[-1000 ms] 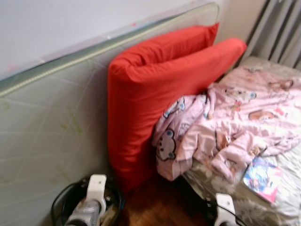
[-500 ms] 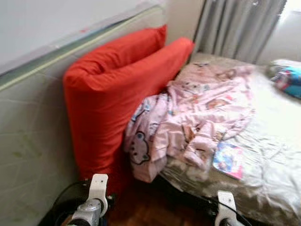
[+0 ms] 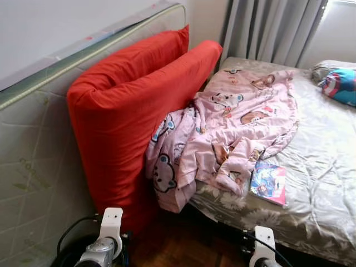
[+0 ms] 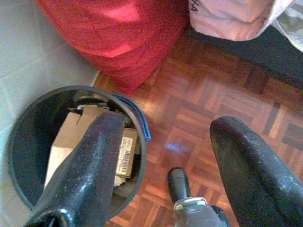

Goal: Clean up the room

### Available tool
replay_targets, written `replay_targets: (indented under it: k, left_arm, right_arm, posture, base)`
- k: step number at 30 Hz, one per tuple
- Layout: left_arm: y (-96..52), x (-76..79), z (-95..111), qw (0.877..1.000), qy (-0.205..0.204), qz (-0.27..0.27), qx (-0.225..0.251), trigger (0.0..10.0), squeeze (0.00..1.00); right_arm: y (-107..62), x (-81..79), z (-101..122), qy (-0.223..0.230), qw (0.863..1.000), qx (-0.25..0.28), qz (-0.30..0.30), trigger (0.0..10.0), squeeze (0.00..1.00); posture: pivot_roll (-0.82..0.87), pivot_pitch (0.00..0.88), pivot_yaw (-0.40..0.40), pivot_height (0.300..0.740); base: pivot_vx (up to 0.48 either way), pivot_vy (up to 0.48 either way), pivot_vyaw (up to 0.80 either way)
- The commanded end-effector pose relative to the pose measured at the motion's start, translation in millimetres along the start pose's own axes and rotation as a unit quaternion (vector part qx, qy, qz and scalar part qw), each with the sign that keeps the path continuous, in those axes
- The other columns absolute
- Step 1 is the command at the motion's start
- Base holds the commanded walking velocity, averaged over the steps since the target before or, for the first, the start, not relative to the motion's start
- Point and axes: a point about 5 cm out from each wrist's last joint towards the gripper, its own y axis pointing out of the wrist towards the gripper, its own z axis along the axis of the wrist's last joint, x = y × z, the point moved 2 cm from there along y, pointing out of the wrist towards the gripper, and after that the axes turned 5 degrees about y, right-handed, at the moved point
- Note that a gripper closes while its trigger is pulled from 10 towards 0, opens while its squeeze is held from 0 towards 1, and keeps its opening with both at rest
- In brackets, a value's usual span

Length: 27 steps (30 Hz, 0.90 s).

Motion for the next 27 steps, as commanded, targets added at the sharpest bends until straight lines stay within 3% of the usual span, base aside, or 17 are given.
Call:
replay_targets:
  k: [1,19,27]
  left_arm:
    - [-0.1,4.4,-5.0,1.000,0.002,-0.008,-0.011,10.0,0.00]
    - [-0.3,5.5,-6.6,1.000,-0.001,-0.009,-0.013,10.0,0.00]
    - [-0.8,5.3,-9.0,1.000,-0.021,-0.002,-0.010,10.0,0.00]
  right_arm:
    - [-0.9,6.0,0.7,0.014,1.000,0.005,-0.012,10.0,0.00]
    - [-1.3,7.7,0.4,0.008,1.000,0.009,-0.016,10.0,0.00]
    - [-1.6,8.2,-1.2,0.003,1.000,0.008,-0.016,10.0,0.00]
  posture:
    - [-0.03,0.000,-0.006,0.740]
    - [-0.03,0.000,-0.009,0.740]
    - [-0.03,0.000,-0.009,0.740]
  base:
    - [0.000,-0.409,0.00]
    - [0.000,-0.403,0.00]
    - [0.000,0.000,0.00]
